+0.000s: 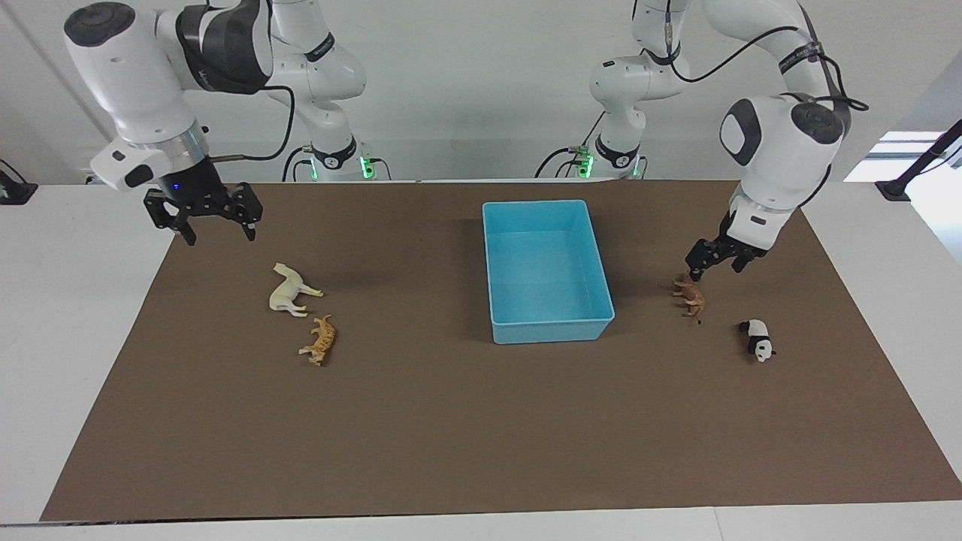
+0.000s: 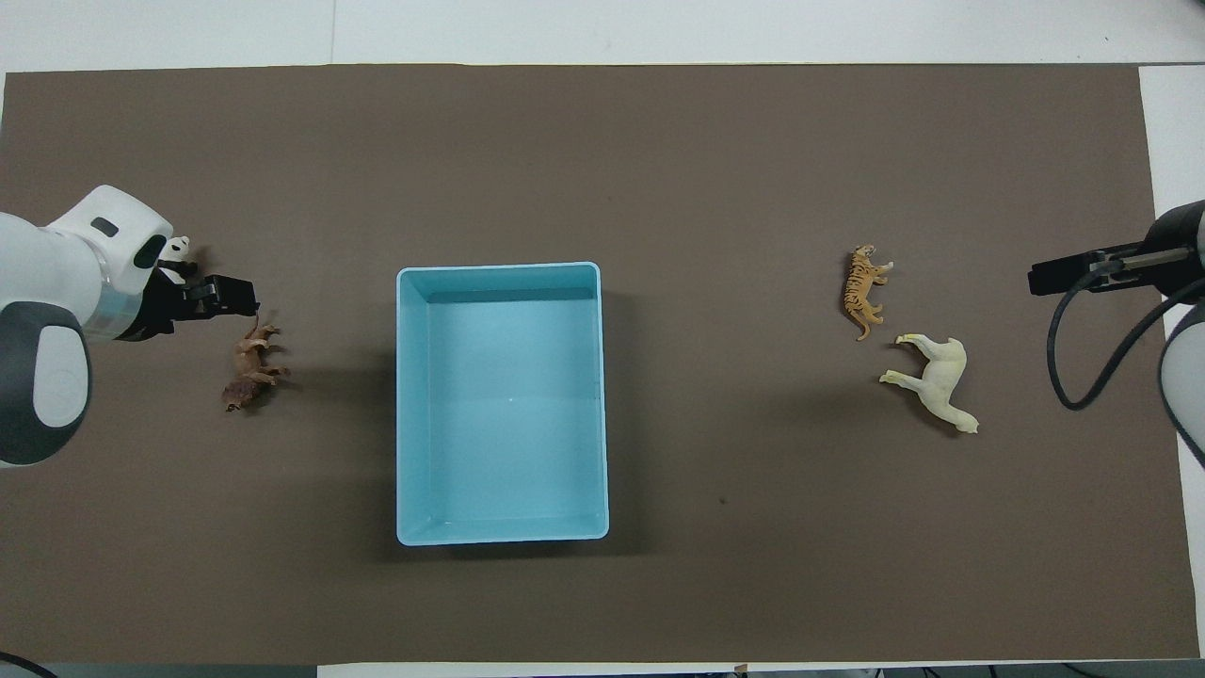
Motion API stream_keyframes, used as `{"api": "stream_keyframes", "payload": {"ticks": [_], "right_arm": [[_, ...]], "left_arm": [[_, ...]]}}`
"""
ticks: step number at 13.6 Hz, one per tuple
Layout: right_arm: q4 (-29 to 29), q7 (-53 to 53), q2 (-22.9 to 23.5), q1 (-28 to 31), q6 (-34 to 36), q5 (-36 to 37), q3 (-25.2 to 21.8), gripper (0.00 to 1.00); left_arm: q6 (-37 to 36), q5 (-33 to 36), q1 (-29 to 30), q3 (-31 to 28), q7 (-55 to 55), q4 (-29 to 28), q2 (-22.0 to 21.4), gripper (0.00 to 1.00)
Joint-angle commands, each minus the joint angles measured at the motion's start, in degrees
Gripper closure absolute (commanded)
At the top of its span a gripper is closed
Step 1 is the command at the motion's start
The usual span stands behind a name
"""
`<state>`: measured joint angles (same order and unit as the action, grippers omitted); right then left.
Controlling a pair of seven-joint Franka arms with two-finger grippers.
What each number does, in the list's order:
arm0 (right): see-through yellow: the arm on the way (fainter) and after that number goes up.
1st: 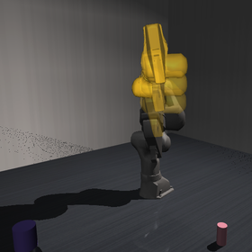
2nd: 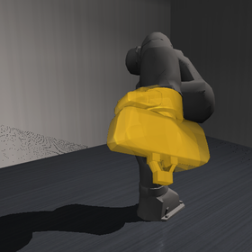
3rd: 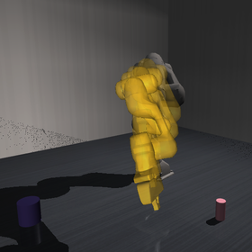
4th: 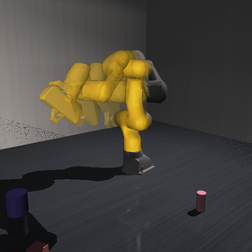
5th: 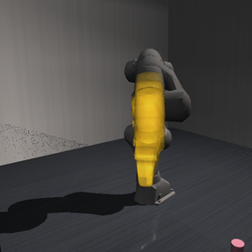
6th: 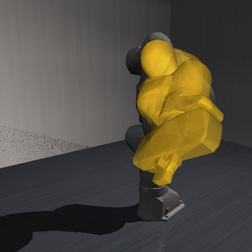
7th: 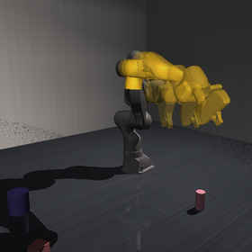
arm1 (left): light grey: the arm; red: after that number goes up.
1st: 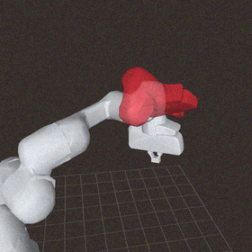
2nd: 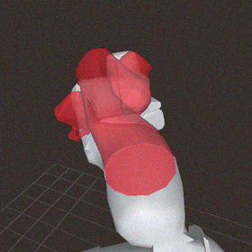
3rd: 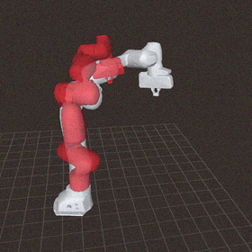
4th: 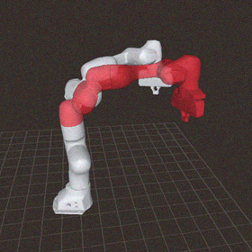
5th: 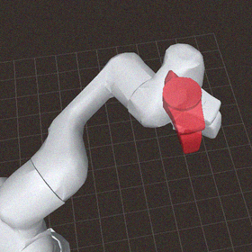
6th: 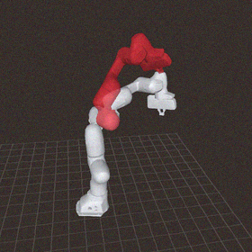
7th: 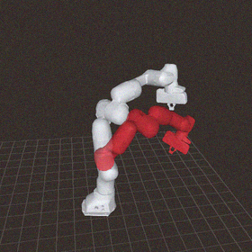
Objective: Put all toys into storage box
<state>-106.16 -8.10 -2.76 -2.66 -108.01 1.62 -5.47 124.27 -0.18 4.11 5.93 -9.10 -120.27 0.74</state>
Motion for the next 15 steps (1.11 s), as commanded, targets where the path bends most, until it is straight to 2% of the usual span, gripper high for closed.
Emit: {"api": "stream_keyframes", "payload": {"ticks": [1, 4, 6, 12, 13, 14, 15], "right_arm": [[-2.73, 0.98, 1.35, -1.99, -4.05, 0.05, 0.46, 0.0], [-5.1, 2.29, 3.73, -2.08, -6.42, -0.12, 0.54, 0.0], [-6.68, 2.65, 3.91, -2.17, -9.14, -0.12, 0.46, 0.0], [-6.78, 7.48, 5.31, -5.51, -10.74, -0.3, 0.46, 0.0], [-6.95, 7.57, 5.31, -5.51, -10.56, -0.3, 0.46, 0.0], [-7.48, 8.01, 5.23, -5.42, -10.56, -0.3, 0.46, 0.0], [-7.92, 9.06, 5.22, -4.82, -10.56, -0.3, 0.46, 0.0]], "left_arm": [[6.93, 0.09, 0.89, 0.05, -0.04, -5.14, 1.44, 0.0], [14.32, 0.09, 3.61, 0.05, 0.14, -9.98, 2.69, 0.0], [15.12, 0.09, 3.62, 0.05, 0.05, -10.34, 3.56, 0.0], [19.42, 0.09, 3.36, 0.05, -0.13, -12.18, 6.11, 0.0], [19.25, 0.09, 3.45, 0.05, -0.04, -12.1, 6.2, 0.05], [19.08, 0.09, 3.45, 0.05, -0.12, -12.01, 6.2, 0.25], [19.08, 0.09, 3.45, 0.05, -0.12, -11.92, 6.29, 0.52]]}}
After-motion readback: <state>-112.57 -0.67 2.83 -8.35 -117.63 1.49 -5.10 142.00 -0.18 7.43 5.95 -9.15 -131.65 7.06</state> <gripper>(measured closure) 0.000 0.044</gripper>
